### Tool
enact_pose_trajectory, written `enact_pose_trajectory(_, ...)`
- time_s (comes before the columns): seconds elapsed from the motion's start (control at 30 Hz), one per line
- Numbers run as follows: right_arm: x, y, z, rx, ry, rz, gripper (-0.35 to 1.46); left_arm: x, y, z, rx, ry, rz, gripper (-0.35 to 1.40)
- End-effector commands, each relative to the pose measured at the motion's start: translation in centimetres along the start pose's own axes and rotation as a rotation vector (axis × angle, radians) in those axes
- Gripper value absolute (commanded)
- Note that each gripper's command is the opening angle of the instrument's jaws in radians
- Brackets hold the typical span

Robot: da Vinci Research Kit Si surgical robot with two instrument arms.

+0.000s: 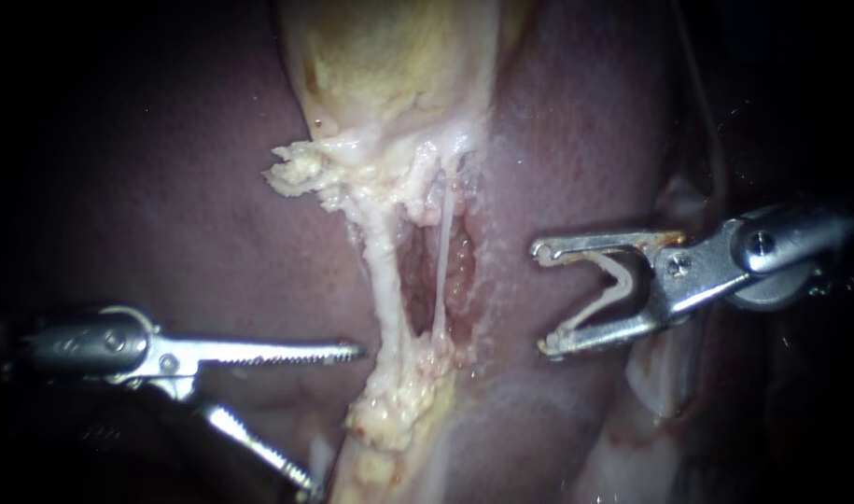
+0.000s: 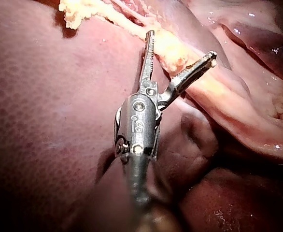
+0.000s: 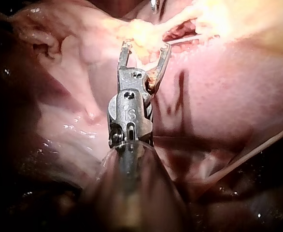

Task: Grabbing gallbladder

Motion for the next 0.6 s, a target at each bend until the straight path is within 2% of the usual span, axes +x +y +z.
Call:
enact_pose_trajectory(0.03,0.00,0.00,0.00,0.000,0.000,0.000,0.50,0.05,0.00,-0.07,0.016,0.000,-0.012,1.11)
enact_pose_trajectory(0.13,0.00,0.00,-0.01,0.000,0.000,0.000,0.50,0.19,-0.07,-0.27,0.066,0.000,-0.051,1.11)
enact_pose_trajectory(0.23,0.00,0.00,-0.01,0.000,0.000,0.000,0.50,0.36,-0.20,-0.56,0.126,0.002,-0.110,1.06)
enact_pose_trajectory(0.37,0.00,0.00,-0.01,0.000,0.000,0.000,0.50,0.63,-0.52,-1.00,0.220,-0.001,-0.156,1.01)
enact_pose_trajectory(0.47,0.00,0.00,0.00,0.000,0.000,0.000,0.50,0.81,-0.75,-1.23,0.268,0.013,-0.195,1.01)
enact_pose_trajectory(0.6,0.00,0.01,0.00,0.000,0.000,0.000,0.50,0.96,-0.89,-1.39,0.325,0.047,-0.229,0.96)
